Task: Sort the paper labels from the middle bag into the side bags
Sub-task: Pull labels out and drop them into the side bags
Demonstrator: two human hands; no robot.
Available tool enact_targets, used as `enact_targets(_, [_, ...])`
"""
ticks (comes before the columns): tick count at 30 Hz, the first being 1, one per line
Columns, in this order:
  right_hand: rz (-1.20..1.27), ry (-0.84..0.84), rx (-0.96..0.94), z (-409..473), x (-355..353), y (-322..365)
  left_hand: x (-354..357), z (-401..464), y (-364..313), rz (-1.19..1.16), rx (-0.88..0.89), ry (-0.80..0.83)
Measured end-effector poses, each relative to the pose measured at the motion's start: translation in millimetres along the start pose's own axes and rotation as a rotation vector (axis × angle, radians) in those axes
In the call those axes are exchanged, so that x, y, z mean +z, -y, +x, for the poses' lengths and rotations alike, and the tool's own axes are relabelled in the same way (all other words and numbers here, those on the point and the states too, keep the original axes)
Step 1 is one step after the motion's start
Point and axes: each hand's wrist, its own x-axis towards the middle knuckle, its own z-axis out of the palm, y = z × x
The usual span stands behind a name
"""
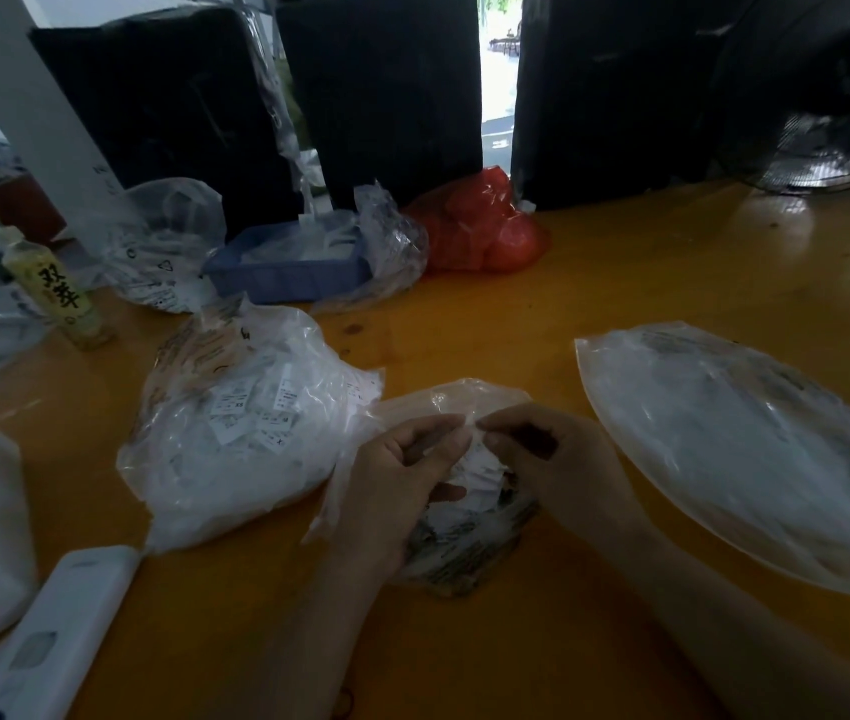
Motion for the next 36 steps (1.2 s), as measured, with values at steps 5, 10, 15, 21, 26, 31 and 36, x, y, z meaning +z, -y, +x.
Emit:
enact_targets(5, [0.047, -0.076, 0.007, 1, -6, 4, -6, 0, -3, 0.219, 0.164, -0.02])
enact_targets(10, [-0.009, -0.114, -0.017, 2, -6, 7, -15, -2, -13, 0.344, 0.341, -0.071])
enact_targets(15, [0.035, -0.169, 0.005, 3, -9, 5, -34, -3, -35, 0.376, 0.447, -0.289])
enact_targets(21, [0.046, -0.144, -0.008, 3, -8, 4, -96, 12, -58, 0.709, 0.608, -0.839])
enact_targets(26, [0.018, -0.124, 0.006, 3, -6, 0, -118, 29, -48, 1.062, 0.379, -0.831])
enact_targets(31, [-0.012, -0.093, 0.017, 2, -6, 0, -117, 45, -44, 1.432, 0.105, -0.66])
enact_targets(36, [-0.234, -0.009, -0.023, 5, -2, -8, -118, 55, -42, 1.411, 0.066, -0.528])
